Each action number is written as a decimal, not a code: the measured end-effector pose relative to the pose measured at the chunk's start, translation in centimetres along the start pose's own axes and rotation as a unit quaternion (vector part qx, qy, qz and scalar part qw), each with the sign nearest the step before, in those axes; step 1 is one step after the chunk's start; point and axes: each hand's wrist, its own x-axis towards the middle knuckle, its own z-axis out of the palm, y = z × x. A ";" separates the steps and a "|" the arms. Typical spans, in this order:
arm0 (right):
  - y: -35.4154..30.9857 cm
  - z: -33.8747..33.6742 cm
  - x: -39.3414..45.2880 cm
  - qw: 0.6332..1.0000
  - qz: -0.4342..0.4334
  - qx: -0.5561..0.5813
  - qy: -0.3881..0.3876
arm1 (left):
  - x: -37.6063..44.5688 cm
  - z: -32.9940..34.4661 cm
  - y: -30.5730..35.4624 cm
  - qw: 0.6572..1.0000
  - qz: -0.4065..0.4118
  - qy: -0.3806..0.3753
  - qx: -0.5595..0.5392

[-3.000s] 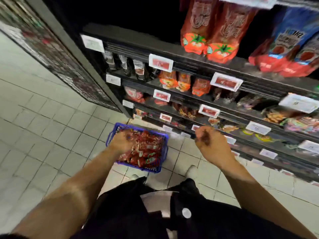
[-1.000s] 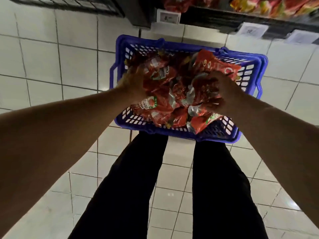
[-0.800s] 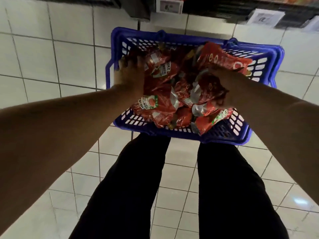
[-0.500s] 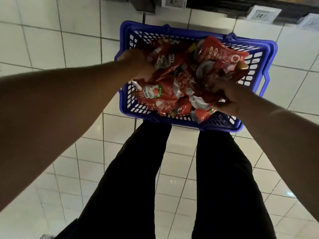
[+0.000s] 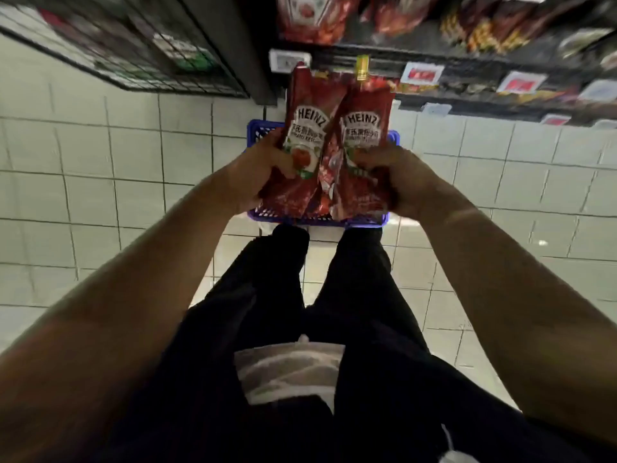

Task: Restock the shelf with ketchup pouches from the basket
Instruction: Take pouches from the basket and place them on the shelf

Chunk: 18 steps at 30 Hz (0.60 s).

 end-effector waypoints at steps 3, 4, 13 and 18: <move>-4.8 3.0 -5.3 0.983 -0.132 -0.127 -0.004 | -4.5 3.5 6.3 0.989 0.136 -0.009 0.054; -6.4 3.9 -6.9 0.974 -0.170 -0.148 -0.013 | -5.7 4.4 8.3 0.981 0.179 -0.016 0.077; -16.1 6.8 -19.5 0.923 -0.343 -0.173 -0.027 | -14.5 12.0 20.8 0.947 0.294 -0.043 0.119; -21.3 7.4 -24.4 0.888 -0.414 -0.197 -0.032 | -17.3 17.3 25.6 0.902 0.392 -0.050 0.170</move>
